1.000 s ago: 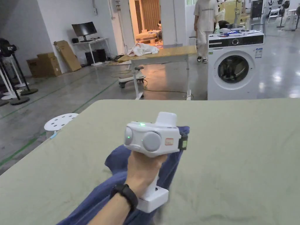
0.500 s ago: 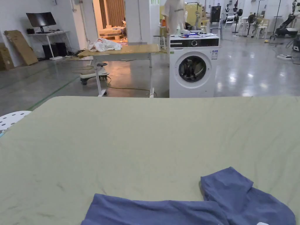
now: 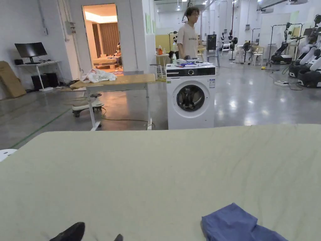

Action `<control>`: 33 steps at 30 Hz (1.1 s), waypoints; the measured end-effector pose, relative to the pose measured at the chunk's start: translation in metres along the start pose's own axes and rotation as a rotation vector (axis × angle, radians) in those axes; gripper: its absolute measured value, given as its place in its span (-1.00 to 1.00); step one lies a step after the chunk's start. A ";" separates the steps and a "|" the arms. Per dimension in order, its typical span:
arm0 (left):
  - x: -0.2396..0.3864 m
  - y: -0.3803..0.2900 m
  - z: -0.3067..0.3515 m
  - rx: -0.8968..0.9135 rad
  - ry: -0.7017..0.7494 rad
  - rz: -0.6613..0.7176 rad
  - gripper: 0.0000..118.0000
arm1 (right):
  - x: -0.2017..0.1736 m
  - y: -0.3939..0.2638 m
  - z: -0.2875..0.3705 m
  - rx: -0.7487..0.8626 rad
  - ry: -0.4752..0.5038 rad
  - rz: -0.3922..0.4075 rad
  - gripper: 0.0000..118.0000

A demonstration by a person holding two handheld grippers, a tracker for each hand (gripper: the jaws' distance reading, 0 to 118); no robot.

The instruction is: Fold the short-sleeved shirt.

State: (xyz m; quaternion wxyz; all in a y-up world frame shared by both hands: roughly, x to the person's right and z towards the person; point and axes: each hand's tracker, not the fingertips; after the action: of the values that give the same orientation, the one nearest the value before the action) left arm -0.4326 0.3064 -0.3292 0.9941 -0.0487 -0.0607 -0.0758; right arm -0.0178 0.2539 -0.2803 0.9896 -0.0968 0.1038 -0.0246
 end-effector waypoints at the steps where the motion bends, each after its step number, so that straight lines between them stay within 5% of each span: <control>1: -0.009 -0.002 0.014 0.014 0.038 0.024 -0.55 | -0.003 0.002 0.000 0.009 0.005 0.005 -1.00; 7: -0.031 -0.028 0.057 0.030 0.068 0.209 -1.00 | -0.020 -0.001 0.002 0.057 0.021 0.053 -1.00; 16: -0.015 -0.029 0.063 0.000 0.098 0.073 -1.00 | -0.021 -0.016 -0.005 -0.007 0.034 0.003 -1.00; 25: -0.034 -0.068 0.004 -0.169 -0.049 0.207 -1.00 | -0.014 -0.019 -0.007 -0.026 0.023 -0.002 -1.00; 27: -0.049 -0.100 -0.030 -0.238 -0.074 0.334 -0.58 | -0.008 -0.024 -0.009 -0.047 0.020 -0.023 -1.00; 28: -0.057 -0.112 -0.048 -0.300 -0.073 0.367 -0.10 | -0.005 -0.026 -0.009 -0.059 0.022 -0.030 -1.00; 29: -0.062 -0.120 -0.064 -0.357 -0.074 0.375 0.18 | -0.003 -0.027 -0.008 -0.063 0.023 -0.029 -1.00; 33: -0.080 -0.135 -0.139 -0.424 -0.058 0.264 0.31 | 0.004 -0.034 -0.006 -0.106 -0.005 -0.022 -1.00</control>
State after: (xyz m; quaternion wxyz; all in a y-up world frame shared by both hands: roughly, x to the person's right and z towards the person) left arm -0.5166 0.1700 -0.4651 0.9608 -0.2657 -0.0649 0.0452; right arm -0.0157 0.2189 -0.2803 0.9830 -0.1502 0.1016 -0.0300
